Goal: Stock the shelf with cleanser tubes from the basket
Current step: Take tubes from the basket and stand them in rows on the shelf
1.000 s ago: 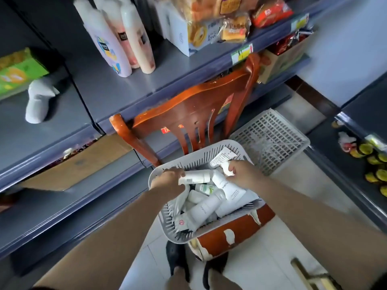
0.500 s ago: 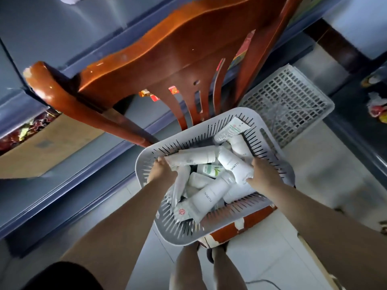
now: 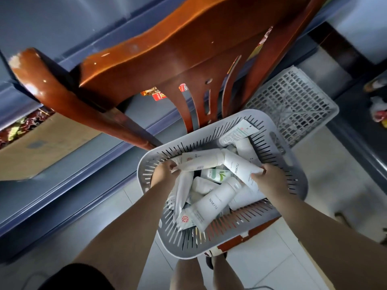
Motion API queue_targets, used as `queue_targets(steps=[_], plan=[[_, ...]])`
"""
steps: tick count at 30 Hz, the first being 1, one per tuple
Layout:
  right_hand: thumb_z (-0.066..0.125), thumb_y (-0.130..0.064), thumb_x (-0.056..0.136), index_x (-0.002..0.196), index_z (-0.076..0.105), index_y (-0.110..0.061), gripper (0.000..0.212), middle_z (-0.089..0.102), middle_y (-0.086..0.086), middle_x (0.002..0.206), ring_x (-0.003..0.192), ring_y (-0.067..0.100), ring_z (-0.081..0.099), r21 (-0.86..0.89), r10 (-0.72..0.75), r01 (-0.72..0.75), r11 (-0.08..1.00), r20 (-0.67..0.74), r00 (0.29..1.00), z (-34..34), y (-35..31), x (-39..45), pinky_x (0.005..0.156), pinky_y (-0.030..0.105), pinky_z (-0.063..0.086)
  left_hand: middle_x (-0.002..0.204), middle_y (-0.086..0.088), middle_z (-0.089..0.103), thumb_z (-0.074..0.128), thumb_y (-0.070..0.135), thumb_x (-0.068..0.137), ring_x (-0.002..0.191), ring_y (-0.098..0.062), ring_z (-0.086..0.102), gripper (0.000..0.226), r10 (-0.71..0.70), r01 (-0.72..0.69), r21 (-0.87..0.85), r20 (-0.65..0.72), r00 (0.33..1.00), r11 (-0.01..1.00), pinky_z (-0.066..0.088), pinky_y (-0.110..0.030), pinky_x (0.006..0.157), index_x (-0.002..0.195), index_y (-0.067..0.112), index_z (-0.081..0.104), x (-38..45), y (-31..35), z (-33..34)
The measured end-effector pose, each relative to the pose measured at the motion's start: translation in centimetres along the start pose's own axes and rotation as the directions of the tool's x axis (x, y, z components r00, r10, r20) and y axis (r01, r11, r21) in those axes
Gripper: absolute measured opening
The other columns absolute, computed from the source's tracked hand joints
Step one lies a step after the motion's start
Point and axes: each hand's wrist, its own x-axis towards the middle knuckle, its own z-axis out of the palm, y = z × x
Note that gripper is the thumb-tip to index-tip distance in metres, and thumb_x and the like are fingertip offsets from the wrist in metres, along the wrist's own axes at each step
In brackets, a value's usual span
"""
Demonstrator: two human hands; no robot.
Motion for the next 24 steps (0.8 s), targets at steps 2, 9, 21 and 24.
queue_targets(steps=[2, 9, 21, 24], plan=[[0.058, -0.015, 0.086, 0.095, 0.062, 0.002, 0.02, 0.062, 0.013, 0.084, 0.075, 0.027, 0.056, 0.0, -0.061, 0.061, 0.998, -0.101, 0.993, -0.1, -0.6, -0.2, 0.048, 0.022, 0.031, 0.098, -0.013, 0.066, 0.061, 0.016, 0.087, 0.085, -0.027, 0.057, 0.019, 0.012, -0.012, -0.018, -0.016, 1.0, 1.0, 0.036, -0.026, 0.068, 0.1, 0.002, 0.062, 0.0, -0.1, -0.2], [0.049, -0.015, 0.095, 0.1, 0.066, 0.0, 0.023, 0.067, 0.014, 0.092, 0.09, 0.031, 0.062, -0.064, -0.254, 0.246, 0.967, -0.265, 0.93, -1.9, -2.3, -0.5, 0.059, 0.023, 0.03, 0.078, -0.002, 0.056, 0.054, 0.021, 0.092, 0.074, -0.022, 0.053, 0.012, 0.135, -0.138, -0.03, -0.07, 0.988, 0.99, 0.03, -0.027, 0.054, 0.088, 0.01, 0.059, -1.1, 1.0, -1.1], [0.053, -0.014, 0.092, 0.102, 0.067, -0.006, 0.019, 0.071, 0.012, 0.088, 0.077, 0.026, 0.062, -0.08, -0.576, 0.572, 0.816, -0.192, 0.795, -9.9, -5.6, -7.3, 0.066, 0.03, 0.044, 0.085, -0.005, 0.064, 0.055, 0.013, 0.09, 0.076, -0.019, 0.053, 0.011, 0.342, -0.35, -0.004, -0.211, 0.916, 0.937, 0.038, -0.026, 0.066, 0.092, 0.009, 0.065, -7.9, 6.5, -8.7], [0.057, -0.015, 0.091, 0.099, 0.068, -0.01, 0.015, 0.07, 0.007, 0.086, 0.08, 0.025, 0.063, 0.017, -0.59, 0.604, 0.797, -0.193, 0.784, -13.5, -8.2, -10.4, 0.073, 0.038, 0.05, 0.076, -0.003, 0.058, 0.057, 0.012, 0.09, 0.072, -0.018, 0.051, 0.008, 0.382, -0.405, -0.042, -0.253, 0.889, 0.914, 0.035, -0.026, 0.064, 0.085, 0.01, 0.063, -11.3, 7.8, -12.4]])
